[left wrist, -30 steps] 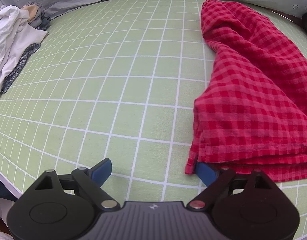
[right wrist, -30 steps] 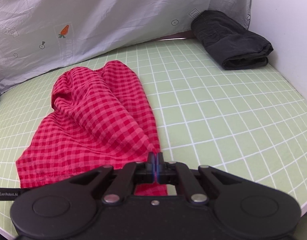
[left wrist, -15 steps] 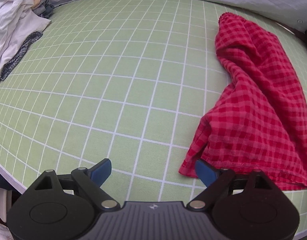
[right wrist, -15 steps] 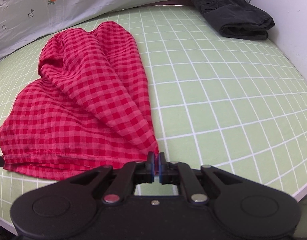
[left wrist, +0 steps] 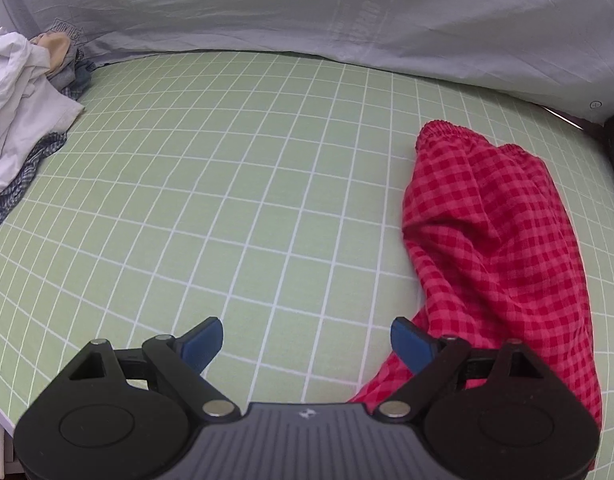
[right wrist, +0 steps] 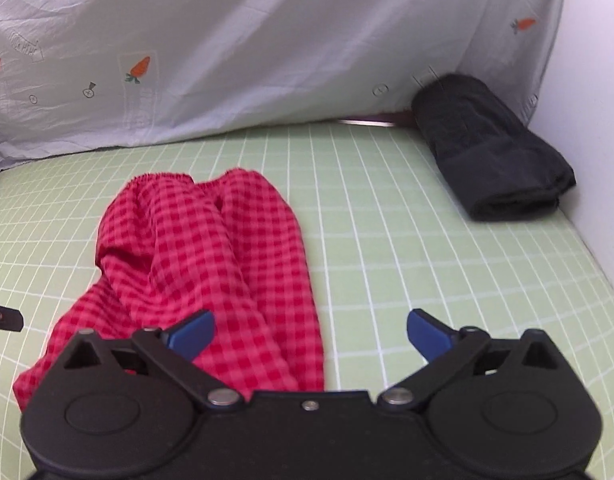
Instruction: Fold clothes
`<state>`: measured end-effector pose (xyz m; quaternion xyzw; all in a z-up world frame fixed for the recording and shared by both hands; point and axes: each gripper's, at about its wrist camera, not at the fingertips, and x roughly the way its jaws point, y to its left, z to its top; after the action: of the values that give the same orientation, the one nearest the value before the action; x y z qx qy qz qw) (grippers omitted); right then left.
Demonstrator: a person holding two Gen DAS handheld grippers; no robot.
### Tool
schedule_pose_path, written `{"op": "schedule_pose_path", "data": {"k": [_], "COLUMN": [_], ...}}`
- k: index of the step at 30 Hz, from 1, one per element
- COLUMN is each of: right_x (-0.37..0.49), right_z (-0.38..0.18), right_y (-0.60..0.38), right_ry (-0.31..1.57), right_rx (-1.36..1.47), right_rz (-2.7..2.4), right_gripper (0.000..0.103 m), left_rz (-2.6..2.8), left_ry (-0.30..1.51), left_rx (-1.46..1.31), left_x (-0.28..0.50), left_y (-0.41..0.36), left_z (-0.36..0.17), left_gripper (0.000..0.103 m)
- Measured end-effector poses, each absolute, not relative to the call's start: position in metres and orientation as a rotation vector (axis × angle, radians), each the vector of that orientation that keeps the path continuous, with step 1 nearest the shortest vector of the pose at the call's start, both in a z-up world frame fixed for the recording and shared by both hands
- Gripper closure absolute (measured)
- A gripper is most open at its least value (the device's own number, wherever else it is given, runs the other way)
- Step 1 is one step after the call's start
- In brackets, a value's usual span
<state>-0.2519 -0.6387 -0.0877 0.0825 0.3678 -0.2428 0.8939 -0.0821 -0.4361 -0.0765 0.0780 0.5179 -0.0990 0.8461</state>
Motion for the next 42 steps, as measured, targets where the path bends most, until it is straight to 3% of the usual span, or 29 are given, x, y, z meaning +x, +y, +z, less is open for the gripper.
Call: {"op": "schedule_pose_path", "data": {"k": [9,11,14,16,18,23,24,26,32,36,38,39,42], "right_x": [-0.153,-0.133,-0.103,-0.084,-0.069,-0.051,-0.051,-0.052,-0.066,-0.083,-0.091,-0.095,-0.107], "right_z": [-0.102,-0.104,-0.106,-0.11,-0.118,-0.141,-0.142,-0.142,-0.099,-0.101,-0.104,-0.105,-0.109], "right_y": [-0.653,-0.654,-0.656,-0.657,-0.655,-0.656,-0.657,-0.658,-0.668,-0.692,-0.703,-0.709,-0.727], "right_ry": [0.766,0.768,0.771,0.781,0.806,0.869,0.87,0.865,0.716,0.735,0.752,0.76,0.783], "right_rx": [0.088,0.091,0.101,0.11,0.126,0.184,0.192,0.202,0.199,0.256,0.285,0.299,0.342], "right_rz": [-0.361,-0.319,-0.251,-0.207,-0.165,-0.113,-0.107,-0.096,-0.137,-0.229,-0.275,-0.299,-0.369], "right_gripper": [0.0,0.004,0.028,0.054,0.063,0.066,0.072,0.101,0.103,0.102,0.095,0.08,0.073], "left_rz": [-0.181,-0.188,-0.211,-0.212,-0.215,-0.229,-0.228,-0.216,-0.185,-0.175,-0.175,-0.177,-0.194], "left_ry": [1.107,1.124,1.105,1.086,1.071,1.071,1.075,1.071,0.936,0.883,0.904,0.925,0.974], "left_rx": [0.194,0.193,0.198,0.213,0.232,0.255,0.252,0.234,0.233,0.225,0.209,0.204,0.189], "left_x": [-0.017,-0.003,0.01,0.018,0.025,0.038,0.04,0.044,0.049,0.056,0.06,0.06,0.054], "left_y": [-0.477,-0.488,-0.503,-0.507,-0.509,-0.512,-0.512,-0.509,-0.505,-0.503,-0.501,-0.499,-0.491], "left_z": [-0.093,-0.097,-0.098,-0.1,-0.102,-0.11,-0.112,-0.112,-0.095,-0.087,-0.089,-0.092,-0.094], "left_gripper": [0.012,0.012,0.012,0.012,0.012,0.012,0.012,0.012,0.012,0.012,0.012,0.012,0.012]}}
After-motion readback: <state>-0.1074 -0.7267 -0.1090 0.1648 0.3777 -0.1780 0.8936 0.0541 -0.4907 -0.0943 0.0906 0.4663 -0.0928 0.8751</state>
